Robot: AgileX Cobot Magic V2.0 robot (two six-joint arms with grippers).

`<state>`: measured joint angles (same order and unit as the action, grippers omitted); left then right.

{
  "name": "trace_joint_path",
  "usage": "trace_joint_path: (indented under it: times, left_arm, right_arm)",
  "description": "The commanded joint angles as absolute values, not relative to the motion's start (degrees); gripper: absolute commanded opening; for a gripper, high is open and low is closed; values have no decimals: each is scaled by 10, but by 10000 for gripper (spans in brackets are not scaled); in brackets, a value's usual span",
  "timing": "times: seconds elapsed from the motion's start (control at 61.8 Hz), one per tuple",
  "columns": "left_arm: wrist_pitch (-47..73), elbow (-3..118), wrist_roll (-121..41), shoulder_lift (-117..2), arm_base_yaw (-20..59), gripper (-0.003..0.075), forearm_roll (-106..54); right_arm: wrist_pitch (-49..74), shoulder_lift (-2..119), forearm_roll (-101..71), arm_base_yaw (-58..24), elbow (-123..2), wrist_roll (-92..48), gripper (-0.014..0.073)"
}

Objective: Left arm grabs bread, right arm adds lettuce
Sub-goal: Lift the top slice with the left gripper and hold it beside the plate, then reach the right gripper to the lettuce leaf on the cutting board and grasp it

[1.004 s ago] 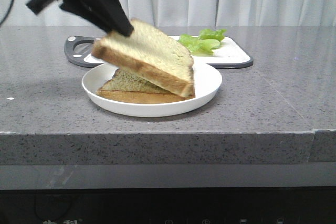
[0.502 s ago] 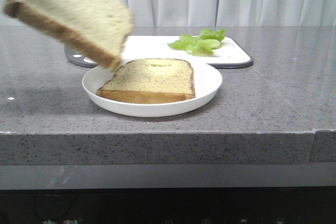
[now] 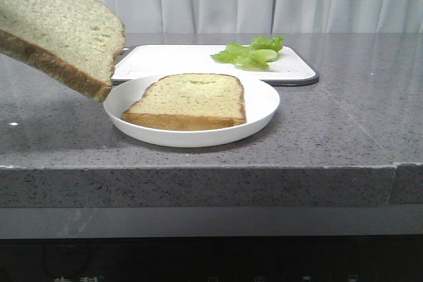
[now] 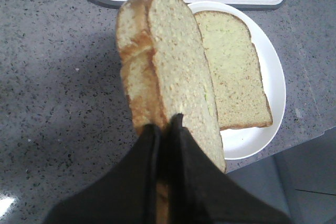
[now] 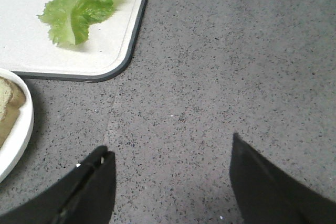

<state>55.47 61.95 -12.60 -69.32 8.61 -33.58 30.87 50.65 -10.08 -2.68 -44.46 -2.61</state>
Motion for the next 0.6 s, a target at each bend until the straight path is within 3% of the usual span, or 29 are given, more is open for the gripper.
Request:
trace_joint_path:
  times: [0.0, 0.583]
  left_arm:
    - [530, 635, -127, -681, 84, -20, -363]
    - [530, 635, -127, -681, 84, -20, -363]
  right_arm:
    - [302, 533, -110, -27, -498, -34, 489]
    - [408, 869, -382, -36, -782, -255, 489]
